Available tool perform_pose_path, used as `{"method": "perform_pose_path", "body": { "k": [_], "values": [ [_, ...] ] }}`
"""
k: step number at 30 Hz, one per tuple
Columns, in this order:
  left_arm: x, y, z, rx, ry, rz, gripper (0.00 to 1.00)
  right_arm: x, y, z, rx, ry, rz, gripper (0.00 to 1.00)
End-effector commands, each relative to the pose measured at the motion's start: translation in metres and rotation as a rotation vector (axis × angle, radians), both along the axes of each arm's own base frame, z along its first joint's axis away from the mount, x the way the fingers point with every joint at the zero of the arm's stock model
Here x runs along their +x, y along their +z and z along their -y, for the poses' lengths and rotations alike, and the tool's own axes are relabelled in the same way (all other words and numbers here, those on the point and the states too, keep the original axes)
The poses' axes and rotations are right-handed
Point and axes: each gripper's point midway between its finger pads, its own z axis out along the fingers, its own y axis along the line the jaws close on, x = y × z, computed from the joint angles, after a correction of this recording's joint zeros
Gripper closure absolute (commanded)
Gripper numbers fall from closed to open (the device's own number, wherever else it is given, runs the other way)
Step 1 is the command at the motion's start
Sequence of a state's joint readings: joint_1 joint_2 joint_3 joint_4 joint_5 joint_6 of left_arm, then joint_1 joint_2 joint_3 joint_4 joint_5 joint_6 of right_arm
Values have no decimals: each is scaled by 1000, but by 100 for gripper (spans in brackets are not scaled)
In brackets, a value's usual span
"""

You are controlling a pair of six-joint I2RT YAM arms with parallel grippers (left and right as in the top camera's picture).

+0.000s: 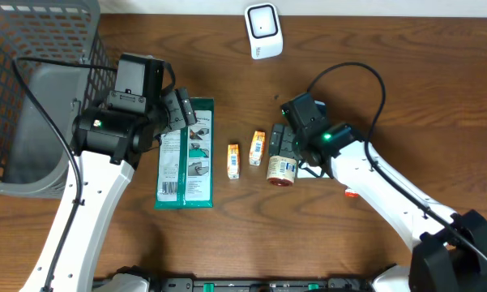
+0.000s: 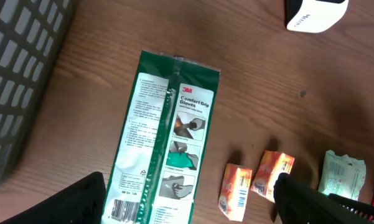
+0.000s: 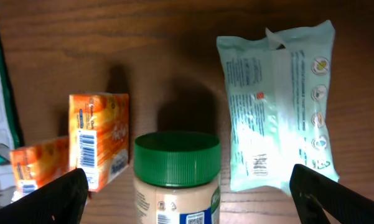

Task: Scan the item barcode
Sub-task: 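Move the right gripper right, over the red sachet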

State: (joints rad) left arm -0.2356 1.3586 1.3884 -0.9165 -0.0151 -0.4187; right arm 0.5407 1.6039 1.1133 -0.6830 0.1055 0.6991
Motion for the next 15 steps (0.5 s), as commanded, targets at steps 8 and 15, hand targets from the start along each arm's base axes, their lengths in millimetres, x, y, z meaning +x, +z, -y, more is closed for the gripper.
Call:
{"method": "perform_pose_path", "body": {
  "k": [8,15],
  "values": [
    [3,7,-5,16,12,19,13,27,48,29,98,55,-32,1],
    [3,7,-5,16,12,19,13,29,71,56,180,-2,-83,1]
  ]
}}
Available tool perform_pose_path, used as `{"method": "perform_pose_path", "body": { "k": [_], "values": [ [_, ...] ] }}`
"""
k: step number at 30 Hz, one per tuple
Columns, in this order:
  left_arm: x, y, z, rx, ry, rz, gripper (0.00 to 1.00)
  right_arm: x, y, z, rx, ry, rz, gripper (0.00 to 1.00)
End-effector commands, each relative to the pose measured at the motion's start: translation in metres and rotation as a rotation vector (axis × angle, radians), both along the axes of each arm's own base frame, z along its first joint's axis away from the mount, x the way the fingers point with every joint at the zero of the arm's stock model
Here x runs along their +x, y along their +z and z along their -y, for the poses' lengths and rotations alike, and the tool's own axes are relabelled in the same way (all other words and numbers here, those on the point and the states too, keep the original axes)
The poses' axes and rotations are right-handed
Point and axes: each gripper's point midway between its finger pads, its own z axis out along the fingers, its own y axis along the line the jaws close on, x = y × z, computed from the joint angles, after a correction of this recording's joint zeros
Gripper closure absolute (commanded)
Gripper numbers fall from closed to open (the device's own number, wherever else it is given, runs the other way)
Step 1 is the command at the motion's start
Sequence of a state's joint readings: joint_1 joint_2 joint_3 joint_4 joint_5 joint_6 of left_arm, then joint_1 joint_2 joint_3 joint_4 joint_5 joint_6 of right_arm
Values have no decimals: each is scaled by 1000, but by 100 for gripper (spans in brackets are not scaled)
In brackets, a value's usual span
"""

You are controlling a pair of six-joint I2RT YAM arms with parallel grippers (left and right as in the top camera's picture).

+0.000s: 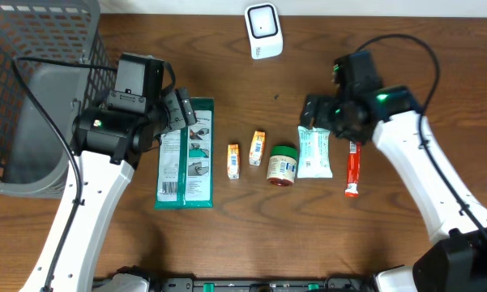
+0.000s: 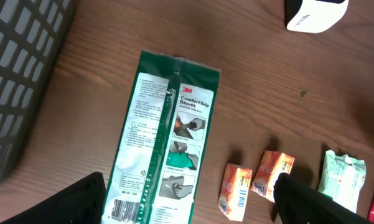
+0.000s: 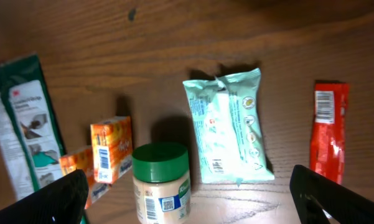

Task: Scan the item barcode
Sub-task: 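Move the right gripper right, over the red sachet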

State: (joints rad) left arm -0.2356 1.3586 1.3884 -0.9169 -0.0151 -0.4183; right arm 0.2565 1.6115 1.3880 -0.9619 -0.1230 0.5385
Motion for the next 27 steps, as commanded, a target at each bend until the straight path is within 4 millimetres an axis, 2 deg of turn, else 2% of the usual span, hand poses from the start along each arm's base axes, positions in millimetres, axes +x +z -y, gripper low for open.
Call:
{"method": "perform_pose_path", "body": {
  "k": [1,5,8,12,17,27],
  "values": [
    [3,7,-5,16,12,19,13,-5,4,0,41,59,-16,1],
    [3,7,-5,16,12,19,13,-17,-5,6,-5,139,-51,1],
    [3,7,-5,16,12,19,13,-24,-11,8,-14,132,-87,7],
    [3,7,-5,16,12,19,13,-30,-20,14,-40,124,-114,7],
    [3,7,-5,16,12,19,13,-37,-35,34,-114,87,-147,9],
    [3,7,-5,16,12,19,13,-68,-81,75,-217,12,-272,17]
  ]
}}
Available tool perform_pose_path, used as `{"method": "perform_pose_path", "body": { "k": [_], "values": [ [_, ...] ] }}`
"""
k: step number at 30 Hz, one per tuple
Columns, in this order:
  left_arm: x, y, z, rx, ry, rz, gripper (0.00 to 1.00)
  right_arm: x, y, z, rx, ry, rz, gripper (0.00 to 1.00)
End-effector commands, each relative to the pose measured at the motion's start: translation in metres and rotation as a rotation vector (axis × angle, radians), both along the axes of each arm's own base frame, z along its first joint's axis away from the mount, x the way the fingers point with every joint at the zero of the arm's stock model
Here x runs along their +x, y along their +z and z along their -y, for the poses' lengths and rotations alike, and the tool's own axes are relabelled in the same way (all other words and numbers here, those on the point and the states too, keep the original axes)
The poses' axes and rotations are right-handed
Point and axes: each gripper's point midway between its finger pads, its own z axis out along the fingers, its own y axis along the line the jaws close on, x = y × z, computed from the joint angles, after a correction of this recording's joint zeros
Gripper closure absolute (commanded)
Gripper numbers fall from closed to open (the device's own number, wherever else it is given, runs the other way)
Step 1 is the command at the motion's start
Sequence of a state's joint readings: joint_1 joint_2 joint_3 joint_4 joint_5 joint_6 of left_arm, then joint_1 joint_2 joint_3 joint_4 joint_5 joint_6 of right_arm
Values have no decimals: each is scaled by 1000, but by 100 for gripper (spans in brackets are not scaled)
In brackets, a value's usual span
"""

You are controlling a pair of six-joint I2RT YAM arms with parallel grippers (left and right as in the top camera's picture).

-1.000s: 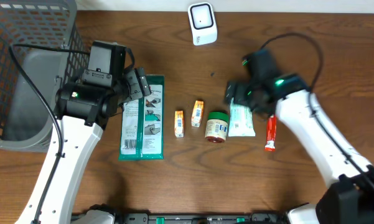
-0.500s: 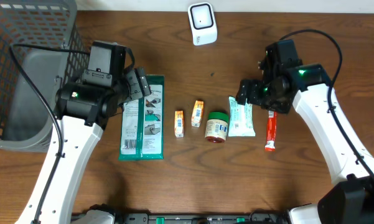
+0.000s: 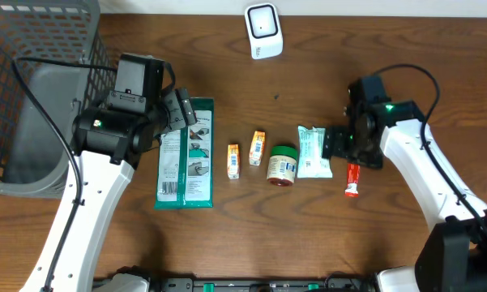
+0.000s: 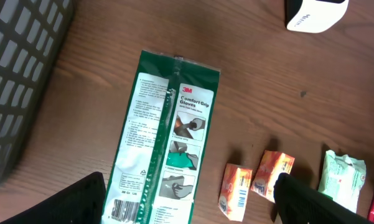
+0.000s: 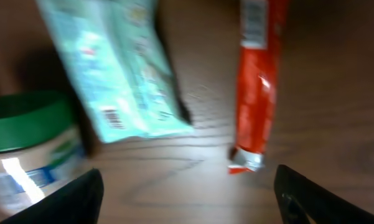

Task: Scan the item barcode
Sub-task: 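Move the right gripper right, over the red sachet, then close the right gripper on the red sachet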

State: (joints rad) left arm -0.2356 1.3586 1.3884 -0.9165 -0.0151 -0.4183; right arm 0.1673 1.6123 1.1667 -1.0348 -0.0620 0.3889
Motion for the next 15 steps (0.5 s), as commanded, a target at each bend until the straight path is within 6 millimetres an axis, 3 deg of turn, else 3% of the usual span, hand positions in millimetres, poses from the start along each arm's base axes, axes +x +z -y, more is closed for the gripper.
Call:
{"method": "perform_pose_path", "body": {
  "k": [1,4,11,15],
  "values": [
    [3,7,-5,16,12,19,13,-7,-10,25,-90,-30,-20,19],
    [3,7,-5,16,12,19,13,-9,-19,37,-129,-52,-17,22],
    [3,7,-5,16,12,19,13,-4,-47,38,-118,-81,41,26],
    [3,7,-5,16,12,19,13,-6,-59,39,-121,-85,58,38]
  ]
}}
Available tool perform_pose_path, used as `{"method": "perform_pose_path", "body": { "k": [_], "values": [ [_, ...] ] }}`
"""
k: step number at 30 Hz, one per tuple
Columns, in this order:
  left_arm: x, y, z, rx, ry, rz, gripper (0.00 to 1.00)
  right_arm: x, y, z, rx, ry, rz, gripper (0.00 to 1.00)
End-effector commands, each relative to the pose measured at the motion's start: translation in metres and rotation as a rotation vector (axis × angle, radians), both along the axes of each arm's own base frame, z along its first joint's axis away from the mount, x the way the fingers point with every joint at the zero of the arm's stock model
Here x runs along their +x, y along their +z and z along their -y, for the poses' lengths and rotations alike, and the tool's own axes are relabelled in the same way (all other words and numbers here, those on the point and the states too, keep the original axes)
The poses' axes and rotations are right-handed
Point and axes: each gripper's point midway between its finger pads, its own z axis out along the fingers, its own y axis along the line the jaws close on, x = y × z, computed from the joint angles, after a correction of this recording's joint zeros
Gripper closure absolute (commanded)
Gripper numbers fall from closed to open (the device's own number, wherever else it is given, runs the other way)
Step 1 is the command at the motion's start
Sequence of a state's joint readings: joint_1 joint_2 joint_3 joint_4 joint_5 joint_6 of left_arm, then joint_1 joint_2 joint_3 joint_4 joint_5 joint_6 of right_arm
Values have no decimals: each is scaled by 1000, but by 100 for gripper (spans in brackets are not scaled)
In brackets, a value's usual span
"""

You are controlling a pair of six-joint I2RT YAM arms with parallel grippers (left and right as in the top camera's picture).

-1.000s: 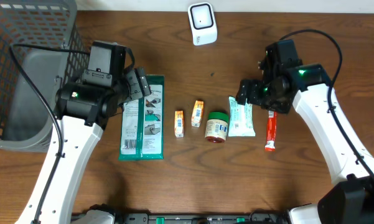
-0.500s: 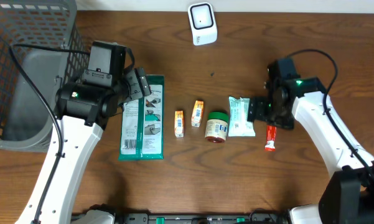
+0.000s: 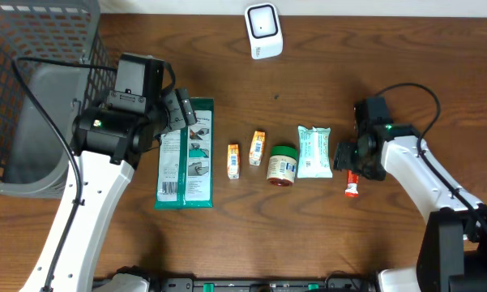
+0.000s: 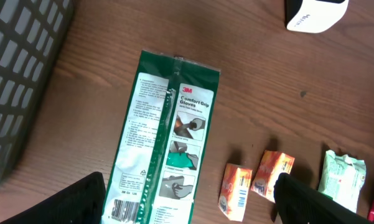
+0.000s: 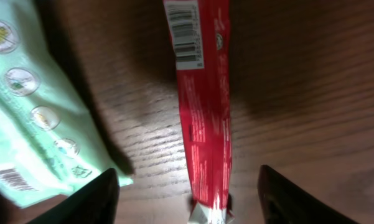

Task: Scan the item barcode
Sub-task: 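Close the right gripper on the red sachet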

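Note:
A red tube (image 5: 202,112) with a barcode at its far end lies on the wooden table, at the right end of the item row (image 3: 351,188). My right gripper (image 5: 193,205) hangs open just over it, one finger on each side of its near end; in the overhead view the right gripper (image 3: 352,165) covers most of the tube. The white scanner (image 3: 263,31) stands at the back middle. Open and holding nothing, my left gripper (image 4: 190,208) hovers above the green glove pack (image 4: 168,143).
Left of the tube lie a mint wipes pack (image 3: 313,152), a green-lidded jar (image 3: 282,165), two orange boxes (image 3: 258,148) (image 3: 233,161) and the green glove pack (image 3: 186,154). A grey basket (image 3: 32,89) fills the far left.
My right gripper has shifted a little to the right and closer to the table, from over the wipes pack and tube to straddling the red tube. The left arm has not moved.
My right gripper was open low over the jar and wipes pack. Then it stood higher and further back right, with the whole row in view. Later it was down near the wipes and tube, and now it sits astride the tube. The left arm stayed still.

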State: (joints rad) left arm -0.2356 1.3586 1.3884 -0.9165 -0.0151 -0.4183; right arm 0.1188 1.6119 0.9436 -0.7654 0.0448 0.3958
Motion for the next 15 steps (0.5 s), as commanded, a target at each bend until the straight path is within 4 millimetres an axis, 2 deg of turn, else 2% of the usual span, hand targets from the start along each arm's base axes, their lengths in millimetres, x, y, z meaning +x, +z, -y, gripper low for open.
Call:
{"method": "perform_pose_path", "body": {
  "k": [1,6,15],
  "values": [
    [3,7,-5,16,12,19,13,-6,-10,8,-33,-34,-1,40],
    [3,7,-5,16,12,19,13,-10,-22,14,-57,-57,13,40],
    [3,7,-5,16,12,19,13,-11,-23,8,-25,-51,11,44]
  ]
}}
